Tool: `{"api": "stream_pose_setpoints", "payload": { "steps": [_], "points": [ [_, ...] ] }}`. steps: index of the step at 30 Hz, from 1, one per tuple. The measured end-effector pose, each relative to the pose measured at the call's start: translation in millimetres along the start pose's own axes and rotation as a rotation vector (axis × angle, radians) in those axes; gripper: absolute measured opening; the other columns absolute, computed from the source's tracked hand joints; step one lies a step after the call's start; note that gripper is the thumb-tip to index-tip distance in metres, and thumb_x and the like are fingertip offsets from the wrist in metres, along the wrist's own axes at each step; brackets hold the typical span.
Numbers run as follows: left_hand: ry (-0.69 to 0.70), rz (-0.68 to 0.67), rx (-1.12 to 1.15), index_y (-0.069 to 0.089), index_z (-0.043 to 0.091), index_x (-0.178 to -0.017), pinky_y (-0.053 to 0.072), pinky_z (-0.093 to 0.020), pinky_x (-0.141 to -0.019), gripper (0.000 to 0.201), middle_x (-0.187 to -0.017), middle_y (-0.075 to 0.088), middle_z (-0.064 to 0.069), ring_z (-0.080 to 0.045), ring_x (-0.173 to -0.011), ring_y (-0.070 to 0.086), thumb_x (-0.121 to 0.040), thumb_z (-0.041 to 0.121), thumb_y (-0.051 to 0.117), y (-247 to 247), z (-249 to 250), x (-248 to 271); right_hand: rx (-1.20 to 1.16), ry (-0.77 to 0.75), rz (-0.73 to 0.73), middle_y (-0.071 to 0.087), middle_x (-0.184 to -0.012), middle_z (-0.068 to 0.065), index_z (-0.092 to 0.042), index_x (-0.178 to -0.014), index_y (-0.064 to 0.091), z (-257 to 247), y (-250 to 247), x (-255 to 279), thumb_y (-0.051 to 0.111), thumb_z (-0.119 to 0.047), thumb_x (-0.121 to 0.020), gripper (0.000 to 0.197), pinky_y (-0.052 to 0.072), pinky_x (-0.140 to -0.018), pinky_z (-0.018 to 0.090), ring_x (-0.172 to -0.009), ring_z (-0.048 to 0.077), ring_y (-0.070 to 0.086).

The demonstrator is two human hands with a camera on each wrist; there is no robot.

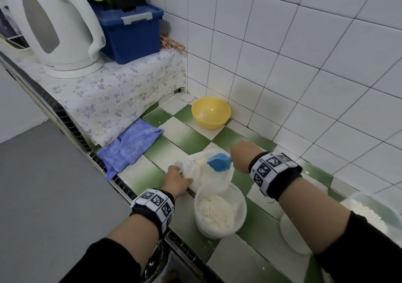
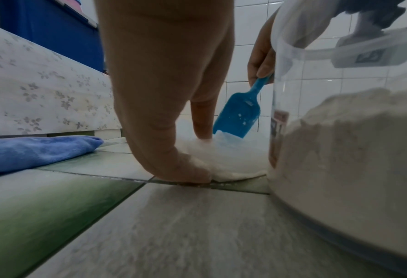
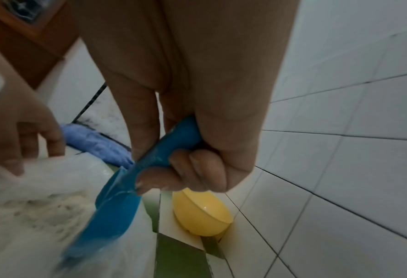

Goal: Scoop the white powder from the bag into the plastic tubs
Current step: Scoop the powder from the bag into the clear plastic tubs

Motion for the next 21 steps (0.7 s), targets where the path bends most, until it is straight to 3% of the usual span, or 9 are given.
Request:
{"api": "stream_pose_setpoints", "payload": {
  "steps": [3,7,8,12,16,19,21],
  "points": [
    [0.001,0.009,-0.016,0.040,0.018,-0.111,0.058,-0.049,-0.080,0.047,-0.114,0.065,-0.014,-0.037,-0.098,0.066,-0.078,0.010,0.073,0.5,-2.1,-5.8,0.083,-0.029,-0.003,0.061,-0.092,0.007,-0.006,-0.104,0.061,-2.7,-3.8,-6.1,0.045,-0.009,-0.092,0.020,0.049,-0.076,0.027,-0.083,0.022,0.058],
    [0.004,0.021,0.035,0.043,0.017,-0.106,0.053,-0.037,-0.055,0.033,-0.115,0.062,-0.021,-0.035,-0.080,0.064,-0.084,0.001,0.063,-1.4,5.1,-5.6,0.104,-0.032,0.005,0.063,-0.093,0.008,-0.007,-0.101,0.060,4.4,-10.2,-11.0,0.045,-0.011,-0.092,0.018,0.049,-0.074,0.027,-0.078,0.021,0.055],
    [0.006,0.025,0.050,0.045,0.016,-0.106,0.052,-0.035,-0.053,0.031,-0.115,0.062,-0.021,-0.032,-0.079,0.061,-0.085,0.000,0.062,-1.9,7.1,-6.4,0.103,-0.029,0.005,0.063,-0.093,0.007,-0.006,-0.100,0.060,6.0,-10.6,-11.7,0.046,-0.011,-0.092,0.017,0.050,-0.075,0.028,-0.078,0.021,0.055],
    [0.005,0.016,0.086,0.049,0.013,-0.110,0.056,-0.041,-0.065,0.031,-0.105,0.058,-0.016,-0.030,-0.079,0.059,-0.085,-0.003,0.060,-1.2,15.0,-9.9,0.002,-0.024,-0.058,0.055,-0.076,0.004,-0.003,-0.099,0.063,14.0,-10.6,-18.9,0.049,-0.013,-0.093,0.018,0.048,-0.068,0.026,-0.075,0.021,0.054],
    [-0.013,0.002,0.105,0.049,0.013,-0.106,0.059,-0.048,-0.077,0.031,-0.100,0.055,-0.011,-0.033,-0.090,0.061,-0.083,-0.005,0.061,-2.3,19.9,-11.4,-0.218,0.018,-0.157,0.062,-0.084,0.008,0.000,-0.101,0.066,32.4,2.5,-26.1,0.046,-0.016,-0.096,0.026,0.037,-0.050,0.019,-0.069,0.018,0.052],
    [-0.007,-0.006,0.104,0.049,0.012,-0.107,0.059,-0.043,-0.070,0.030,-0.104,0.054,-0.013,-0.033,-0.090,0.061,-0.085,-0.004,0.060,-3.1,23.5,-13.6,-0.336,0.062,-0.202,0.058,-0.065,0.001,-0.005,-0.084,0.065,41.9,17.8,-25.5,0.047,-0.018,-0.095,0.025,0.034,-0.048,0.019,-0.052,0.010,0.045],
    [0.002,-0.003,0.107,0.049,0.013,-0.106,0.058,-0.041,-0.069,0.027,-0.106,0.055,-0.016,-0.031,-0.085,0.060,-0.087,-0.003,0.058,-4.2,24.8,-16.0,-0.392,0.083,-0.221,0.051,-0.058,-0.002,-0.006,-0.077,0.063,44.5,23.8,-25.4,0.049,-0.020,-0.095,0.026,0.033,-0.049,0.019,-0.048,0.008,0.040]
  ]
}}
Point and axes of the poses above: each hand's wrist, its own x-axis away from the middle knuckle, its own y-axis out of the palm, z = x × y, the point moved 5 cm from there along -x, towards the middle knuckle
